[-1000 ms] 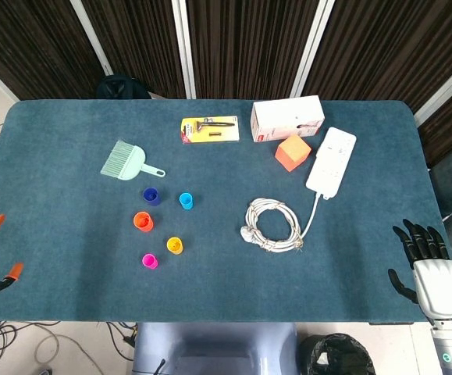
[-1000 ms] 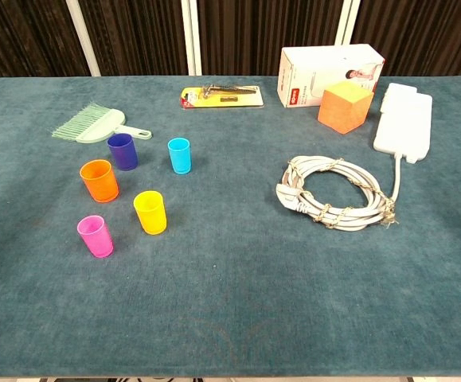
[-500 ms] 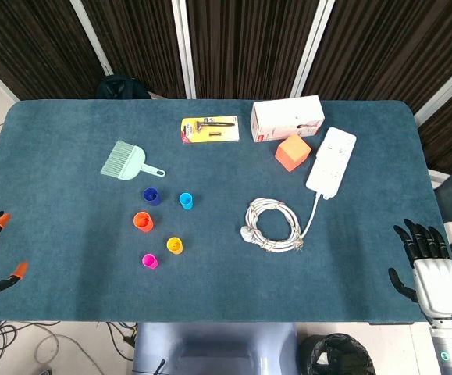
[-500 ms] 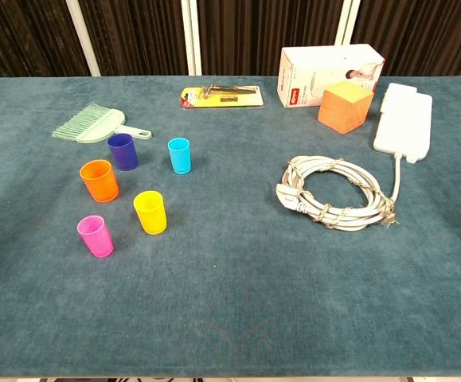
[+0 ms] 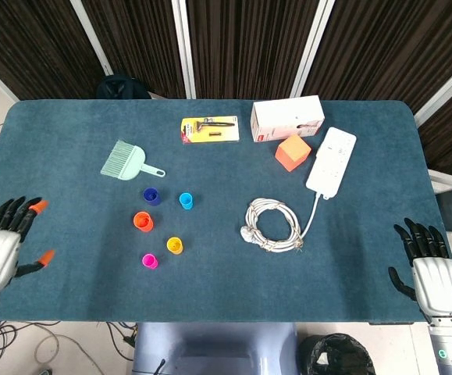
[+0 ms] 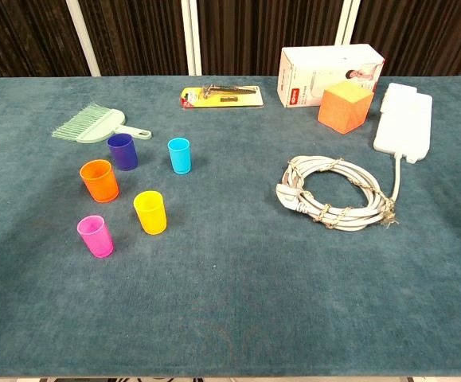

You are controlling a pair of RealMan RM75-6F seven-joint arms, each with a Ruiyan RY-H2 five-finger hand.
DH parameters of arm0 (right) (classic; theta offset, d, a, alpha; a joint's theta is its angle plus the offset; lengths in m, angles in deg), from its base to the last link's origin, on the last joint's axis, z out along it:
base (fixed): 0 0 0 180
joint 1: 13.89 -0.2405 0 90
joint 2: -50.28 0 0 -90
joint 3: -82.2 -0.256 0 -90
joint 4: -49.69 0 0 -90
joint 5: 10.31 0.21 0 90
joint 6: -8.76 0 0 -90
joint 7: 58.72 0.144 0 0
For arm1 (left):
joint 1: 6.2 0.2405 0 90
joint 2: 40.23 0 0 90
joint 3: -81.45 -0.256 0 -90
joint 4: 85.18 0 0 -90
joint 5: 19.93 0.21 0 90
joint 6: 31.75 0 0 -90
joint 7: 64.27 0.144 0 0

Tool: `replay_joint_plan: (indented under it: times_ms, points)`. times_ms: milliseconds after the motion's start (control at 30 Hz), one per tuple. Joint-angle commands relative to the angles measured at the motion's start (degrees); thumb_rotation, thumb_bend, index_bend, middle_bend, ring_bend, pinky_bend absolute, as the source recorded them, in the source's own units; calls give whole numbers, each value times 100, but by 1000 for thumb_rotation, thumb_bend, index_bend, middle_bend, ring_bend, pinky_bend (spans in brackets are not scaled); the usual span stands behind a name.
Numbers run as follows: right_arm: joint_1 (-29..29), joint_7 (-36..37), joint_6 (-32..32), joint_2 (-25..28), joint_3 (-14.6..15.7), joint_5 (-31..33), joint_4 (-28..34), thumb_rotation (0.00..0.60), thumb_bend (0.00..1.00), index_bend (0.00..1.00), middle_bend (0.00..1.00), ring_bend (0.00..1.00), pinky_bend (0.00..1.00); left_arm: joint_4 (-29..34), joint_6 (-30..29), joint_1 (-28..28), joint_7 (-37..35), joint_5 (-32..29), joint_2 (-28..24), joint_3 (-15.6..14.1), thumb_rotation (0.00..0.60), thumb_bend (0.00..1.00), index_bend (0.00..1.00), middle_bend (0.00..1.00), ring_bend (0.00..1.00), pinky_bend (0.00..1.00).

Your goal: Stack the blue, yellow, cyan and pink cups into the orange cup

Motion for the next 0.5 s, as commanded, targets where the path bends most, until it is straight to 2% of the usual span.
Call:
replay_joint_plan:
  times_ms: [33,100,233,500]
  points:
    - [5,-1,-3,-5,-9,25,-1,600,407,114,72,93,92,388,1310,-979,993,-1052,-372,584,600,212,130,84,0,35]
    - [6,0,5,-9,-15,48,-2,600,407,114,72,93,92,442,1845,-1371,1396,-1653,-414,764,600,204,130,85,0,35]
    - [4,1,11,-26,-27,78,-10,600,408,114,72,93,92,307,2494,-2016,2155,-2668,-315,934,600,190,129,87,0,35]
    - [-18,-67,73,-86,-43,160,-59,600,408,114,72,93,92,-638,2906,-3038,3334,-4502,559,808,600,190,127,93,0,38]
